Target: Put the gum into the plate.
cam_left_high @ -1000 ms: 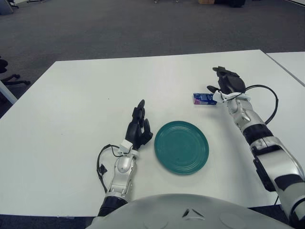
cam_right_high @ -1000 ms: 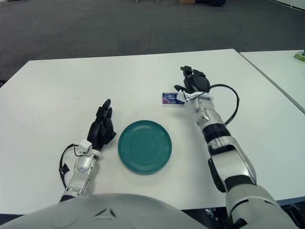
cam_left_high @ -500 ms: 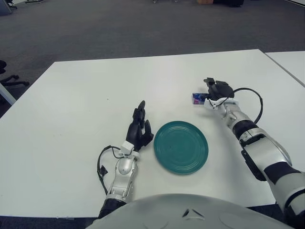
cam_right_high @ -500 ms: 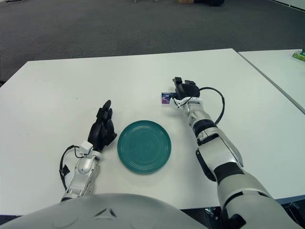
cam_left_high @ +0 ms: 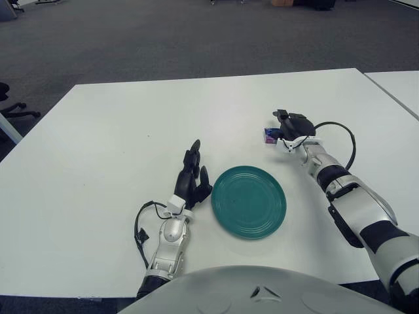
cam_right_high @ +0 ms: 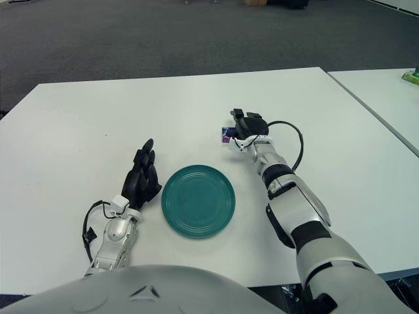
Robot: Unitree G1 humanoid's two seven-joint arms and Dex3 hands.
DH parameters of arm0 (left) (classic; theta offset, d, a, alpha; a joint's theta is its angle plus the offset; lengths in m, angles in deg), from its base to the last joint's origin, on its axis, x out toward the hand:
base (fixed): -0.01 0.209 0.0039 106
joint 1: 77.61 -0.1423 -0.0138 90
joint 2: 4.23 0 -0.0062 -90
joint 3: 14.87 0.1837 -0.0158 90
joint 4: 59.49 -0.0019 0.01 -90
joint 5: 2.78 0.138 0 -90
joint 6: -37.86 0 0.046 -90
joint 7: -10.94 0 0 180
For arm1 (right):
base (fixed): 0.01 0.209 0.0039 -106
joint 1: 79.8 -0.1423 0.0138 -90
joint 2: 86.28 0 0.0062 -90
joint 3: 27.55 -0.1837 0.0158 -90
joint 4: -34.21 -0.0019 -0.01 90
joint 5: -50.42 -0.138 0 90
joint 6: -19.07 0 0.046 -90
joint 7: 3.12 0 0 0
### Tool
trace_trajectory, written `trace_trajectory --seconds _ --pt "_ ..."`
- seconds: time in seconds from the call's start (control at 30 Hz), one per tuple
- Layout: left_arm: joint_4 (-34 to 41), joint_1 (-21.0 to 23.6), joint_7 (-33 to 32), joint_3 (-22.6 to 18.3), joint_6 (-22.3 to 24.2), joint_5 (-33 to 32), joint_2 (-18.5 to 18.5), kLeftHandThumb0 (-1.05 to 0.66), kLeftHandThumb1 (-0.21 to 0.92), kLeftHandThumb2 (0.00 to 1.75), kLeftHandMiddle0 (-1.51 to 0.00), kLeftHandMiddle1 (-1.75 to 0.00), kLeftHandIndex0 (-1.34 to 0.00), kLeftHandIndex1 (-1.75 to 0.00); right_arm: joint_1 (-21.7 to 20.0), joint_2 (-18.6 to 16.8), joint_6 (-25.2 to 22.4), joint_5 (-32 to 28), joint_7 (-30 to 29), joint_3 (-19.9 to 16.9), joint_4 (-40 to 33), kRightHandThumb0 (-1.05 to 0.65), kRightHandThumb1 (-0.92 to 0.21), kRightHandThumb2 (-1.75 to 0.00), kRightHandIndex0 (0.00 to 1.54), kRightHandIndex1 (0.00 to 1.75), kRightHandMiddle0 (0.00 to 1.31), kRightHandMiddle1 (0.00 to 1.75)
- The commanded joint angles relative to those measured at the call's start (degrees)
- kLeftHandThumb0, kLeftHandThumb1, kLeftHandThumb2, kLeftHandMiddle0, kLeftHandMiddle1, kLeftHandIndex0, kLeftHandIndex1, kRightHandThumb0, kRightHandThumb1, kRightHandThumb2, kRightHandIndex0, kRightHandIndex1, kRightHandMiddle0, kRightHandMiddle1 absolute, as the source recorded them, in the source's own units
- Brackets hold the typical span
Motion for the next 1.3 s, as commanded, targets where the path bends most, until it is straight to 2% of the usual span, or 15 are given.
trace_trajectory --seconds 0.0,0.27,0.67,0.87,1.27 --pt "-1.0 -1.7 -0.8 0.3 1.4 -0.5 -2.3 -0.94 0.92 0.92 -0.10 -0.01 0.00 -0.37 3.2 0.4 0.0 0.3 4.0 2.0 1.1 -0.63 -0.92 -0.29 0.34 0.02 0.00 0.55" --pt "-1.6 -1.5 -0.7 0.6 1.4 -1.5 -2.5 -0.94 0.92 0.91 -0.09 0.00 0.00 -0.36 4.7 1.7 0.1 0.7 6.8 3.7 -1.5 -0.68 -0.92 -0.28 0.35 0.02 0.00 0.57" --pt "-2.7 -1.2 -0.9 1.0 0.8 -2.0 -2.8 -0.96 0.92 0.88 -0.06 0.00 0.00 -0.28 7.8 3.6 0.1 -0.3 12.0 4.5 -6.0 -0.71 -0.92 -0.37 0.36 0.02 0.00 0.53" --pt "-3.3 -1.0 -1.0 1.1 -0.1 -2.7 -3.5 -0.97 0.92 0.87 -0.07 -0.01 0.00 -0.30 9.3 4.4 1.5 0.7 12.8 6.4 -6.2 -0.71 -0.92 -0.40 0.37 0.01 0.00 0.53" --pt "-4.7 -0.9 -1.9 1.7 -1.6 -3.1 -3.9 -0.98 0.92 0.88 -0.09 -0.01 0.00 -0.34 9.3 4.8 2.0 1.0 15.1 9.2 -5.1 -0.74 -0.92 -0.50 0.36 0.01 0.00 0.51"
